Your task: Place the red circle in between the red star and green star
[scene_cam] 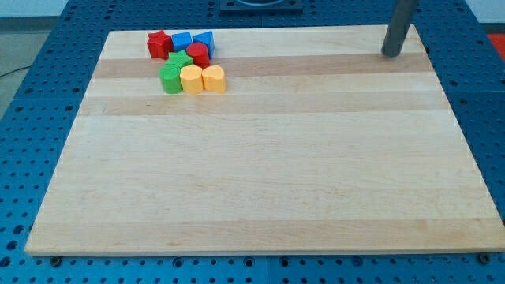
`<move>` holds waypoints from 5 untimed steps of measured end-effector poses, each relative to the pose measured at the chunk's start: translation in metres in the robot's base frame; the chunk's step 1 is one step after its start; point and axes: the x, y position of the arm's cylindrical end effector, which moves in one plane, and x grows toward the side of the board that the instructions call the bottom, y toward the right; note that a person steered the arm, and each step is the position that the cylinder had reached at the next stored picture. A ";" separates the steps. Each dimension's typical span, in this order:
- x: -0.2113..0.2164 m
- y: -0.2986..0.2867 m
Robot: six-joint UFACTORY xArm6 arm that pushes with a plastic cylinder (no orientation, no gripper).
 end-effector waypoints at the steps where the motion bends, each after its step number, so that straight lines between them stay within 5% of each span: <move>1: 0.065 -0.057; 2: 0.084 -0.115; 4: -0.046 -0.207; 5: -0.050 -0.247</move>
